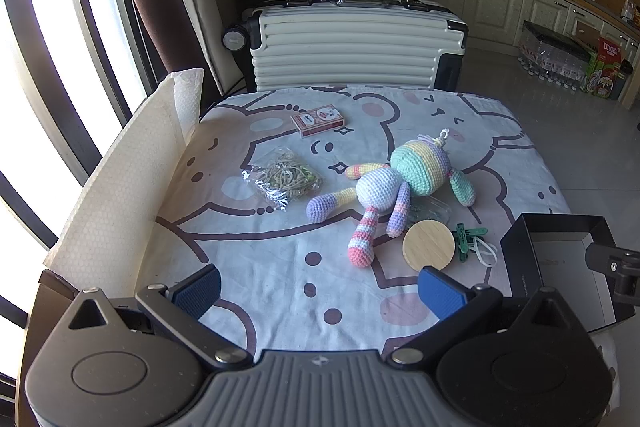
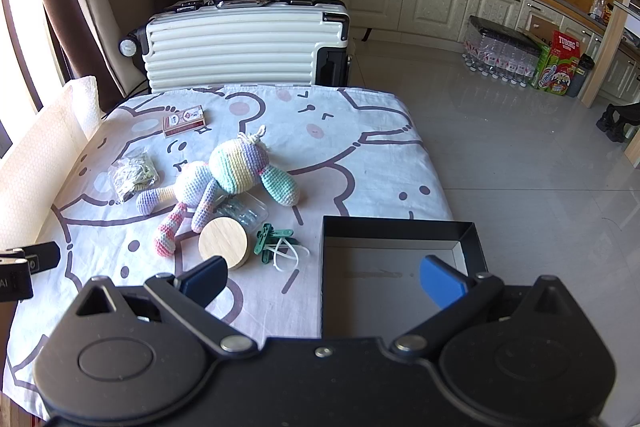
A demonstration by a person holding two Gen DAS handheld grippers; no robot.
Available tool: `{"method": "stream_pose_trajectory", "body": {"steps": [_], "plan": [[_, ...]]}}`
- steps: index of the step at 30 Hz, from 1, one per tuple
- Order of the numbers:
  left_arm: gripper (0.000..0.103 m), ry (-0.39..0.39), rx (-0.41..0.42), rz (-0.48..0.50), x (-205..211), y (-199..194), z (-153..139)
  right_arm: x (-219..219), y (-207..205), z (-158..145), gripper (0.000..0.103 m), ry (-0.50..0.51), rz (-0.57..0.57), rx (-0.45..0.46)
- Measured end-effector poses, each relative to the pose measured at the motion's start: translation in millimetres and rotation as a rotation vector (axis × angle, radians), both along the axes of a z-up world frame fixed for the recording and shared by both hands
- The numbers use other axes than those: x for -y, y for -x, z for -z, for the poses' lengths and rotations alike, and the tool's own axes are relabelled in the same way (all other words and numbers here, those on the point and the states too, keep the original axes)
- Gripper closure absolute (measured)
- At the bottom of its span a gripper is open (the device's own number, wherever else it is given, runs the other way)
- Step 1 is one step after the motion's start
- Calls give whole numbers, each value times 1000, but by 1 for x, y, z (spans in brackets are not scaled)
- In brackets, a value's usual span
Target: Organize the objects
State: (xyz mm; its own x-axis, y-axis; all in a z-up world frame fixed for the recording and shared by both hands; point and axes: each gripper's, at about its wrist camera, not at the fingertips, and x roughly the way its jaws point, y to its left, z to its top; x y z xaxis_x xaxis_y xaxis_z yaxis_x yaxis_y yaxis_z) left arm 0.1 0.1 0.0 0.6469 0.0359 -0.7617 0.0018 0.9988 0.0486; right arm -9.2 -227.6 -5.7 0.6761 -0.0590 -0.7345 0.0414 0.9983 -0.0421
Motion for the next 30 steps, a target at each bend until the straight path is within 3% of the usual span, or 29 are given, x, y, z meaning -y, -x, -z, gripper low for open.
{"method": "stream_pose_trajectory", "body": {"steps": [30], "plan": [[0,0,-2,9,0,-6,5,2,1,11,0,-6,-13,-4]]}}
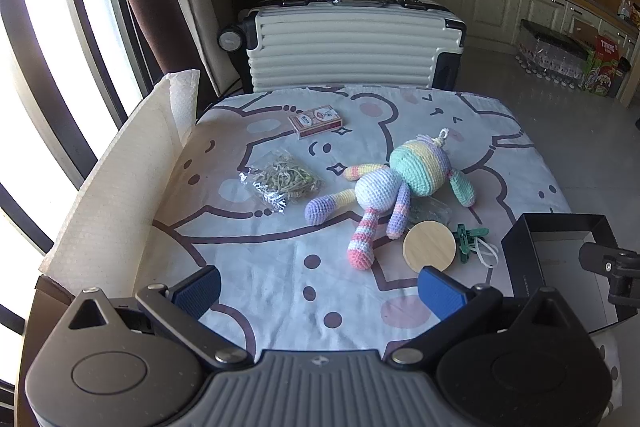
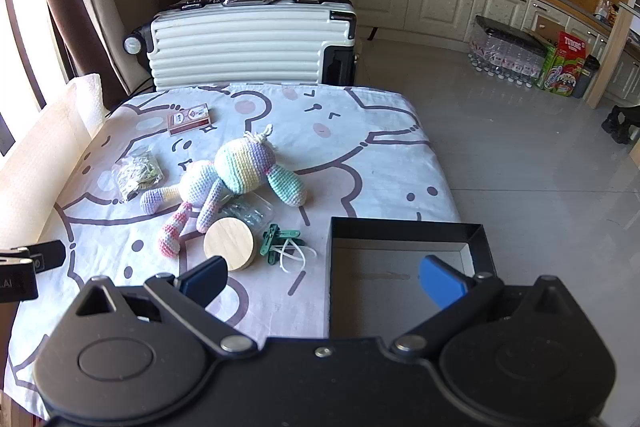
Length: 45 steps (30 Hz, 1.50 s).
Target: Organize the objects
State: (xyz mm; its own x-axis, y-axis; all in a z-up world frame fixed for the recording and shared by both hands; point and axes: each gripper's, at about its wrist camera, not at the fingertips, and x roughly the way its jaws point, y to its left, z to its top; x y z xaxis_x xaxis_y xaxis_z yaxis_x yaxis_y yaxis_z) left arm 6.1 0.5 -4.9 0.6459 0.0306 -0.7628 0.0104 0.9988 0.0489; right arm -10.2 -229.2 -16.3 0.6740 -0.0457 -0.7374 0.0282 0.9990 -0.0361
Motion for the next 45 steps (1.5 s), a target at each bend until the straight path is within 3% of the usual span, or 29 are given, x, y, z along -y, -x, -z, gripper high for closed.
{"method": "stream_pose_trajectory", "body": {"steps": [18,29,40,45], "plan": [[0,18,-68,5,-12,-30,29,-15,-32,20,0,-3,-44,-69],[0,38,-110,16,-21,-55,52,-40,-59,45,0,9,-135,-134],[0,71,-58,94,-18,-92,60,-60,-78,70,0,-2,-225,-152],[0,86,-22,187,-11,-113,71,-67,-82,77,0,-16,-270,-148]]}}
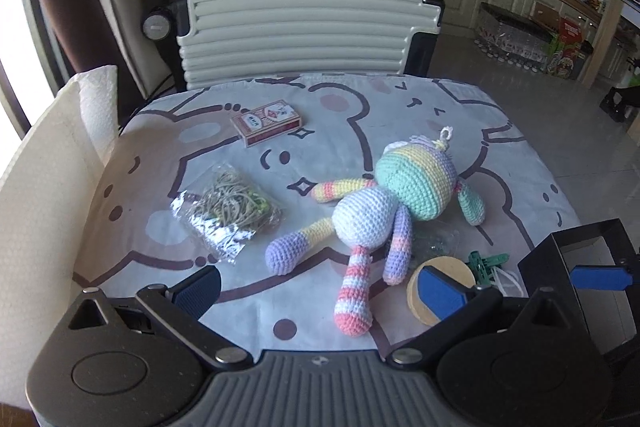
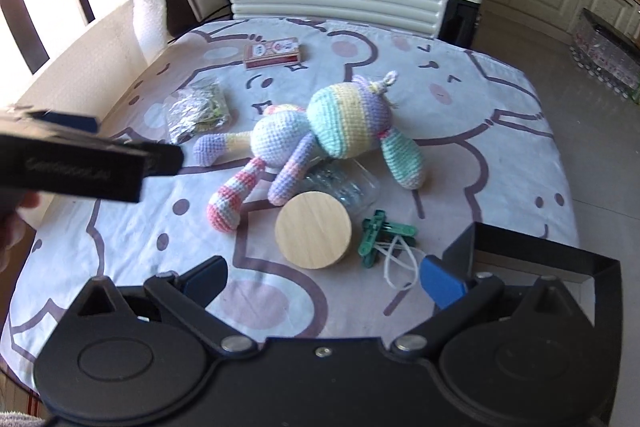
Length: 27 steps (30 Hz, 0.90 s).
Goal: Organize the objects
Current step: 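Move the left tool toward the crocheted plush while the right tool approaches the wooden disc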
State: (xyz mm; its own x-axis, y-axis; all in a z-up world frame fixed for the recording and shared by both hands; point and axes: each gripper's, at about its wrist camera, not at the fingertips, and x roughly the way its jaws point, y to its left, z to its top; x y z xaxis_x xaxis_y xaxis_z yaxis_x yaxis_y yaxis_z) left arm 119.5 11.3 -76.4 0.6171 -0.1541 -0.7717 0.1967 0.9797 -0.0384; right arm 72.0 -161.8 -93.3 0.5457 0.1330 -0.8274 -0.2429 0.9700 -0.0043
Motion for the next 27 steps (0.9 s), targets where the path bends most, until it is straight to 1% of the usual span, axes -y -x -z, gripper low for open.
{"method": "stream_pose_trajectory", "body": {"steps": [4,9,12,15,17,18,19,20,23,27], "plan": [[0,17,30,87,7,-17,4,-3,-7,6,0,-2,-17,32],[2,17,59,237,17,-36,9,2,-18,22,0,-32,-9,53],[6,23,51,296,19,-48,17,4,-23,31,0,-52,-6,46],[13,35,26,332,21,-60,27,5,-28,39,0,-77,-3,40],[22,39,-3,357,25,-69,36,5,-30,44,0,-87,2,44],[23,42,-10,365,26,-73,38,5,-32,46,0,-89,5,44],[25,51,-22,376,28,-76,42,5,-34,48,2,-91,6,40],[27,62,-34,386,30,-81,45,6,-35,50,6,-95,7,35],[28,84,-62,403,37,-91,51,9,-40,54,7,-120,10,20],[28,40,-74,405,47,-104,60,14,-44,58,9,-143,25,14]]}}
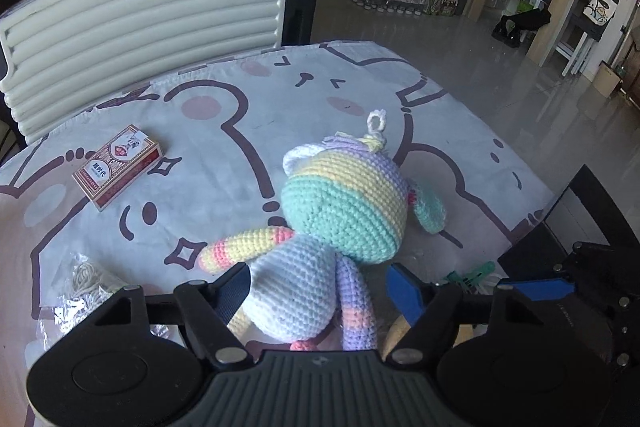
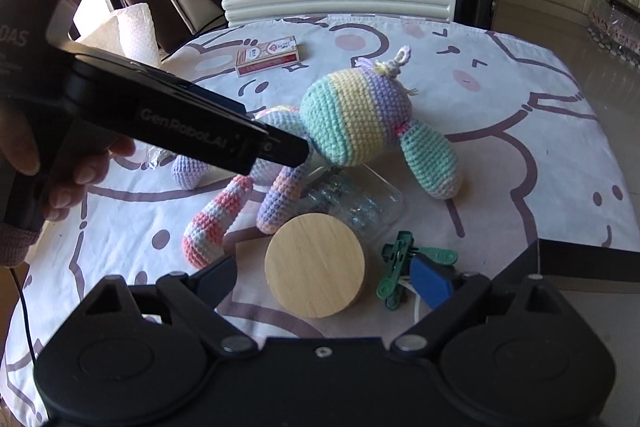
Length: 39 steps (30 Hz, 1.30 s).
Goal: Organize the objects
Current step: 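Move the left tool toward the crocheted plush while the right tool approaches the wooden disc, then close the left gripper on the plush while the right gripper grasps the wooden disc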
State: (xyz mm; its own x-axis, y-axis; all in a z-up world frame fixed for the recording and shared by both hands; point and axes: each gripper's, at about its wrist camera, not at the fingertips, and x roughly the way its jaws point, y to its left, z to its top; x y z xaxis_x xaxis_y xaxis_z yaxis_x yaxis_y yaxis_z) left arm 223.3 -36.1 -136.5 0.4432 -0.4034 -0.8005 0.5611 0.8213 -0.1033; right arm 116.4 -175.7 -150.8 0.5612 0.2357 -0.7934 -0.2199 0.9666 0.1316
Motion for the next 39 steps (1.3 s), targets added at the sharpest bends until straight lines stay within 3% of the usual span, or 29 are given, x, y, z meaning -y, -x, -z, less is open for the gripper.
{"method": "stream_pose_trajectory", "body": {"steps": [10,19,21,23,25,30,33,35,39], "plan": [[26,-93,-51,-33,18,-22,20,-5,-9,11,14,-2,-19,-14],[31,-112,-99,-100,24,-30,29,-16,-16,18,15,88,-70,21],[34,-117,-98,-112,25,-29,28,-18,-17,19,19,113,-84,27],[36,-119,-95,-127,25,-27,28,-21,-15,20,36,150,-103,43],[37,-116,-93,-149,25,-24,26,-19,-16,17,51,99,-121,21],[39,-101,-92,-177,22,-14,18,-14,-14,9,66,81,-101,34],[40,-102,-86,-193,19,-8,12,-6,-16,11,63,33,-62,8],[40,-110,-81,-210,16,-5,8,-4,-14,12,39,3,-57,4],[40,-117,-98,-265,5,-2,5,-10,-11,11,31,22,-96,21]]}}
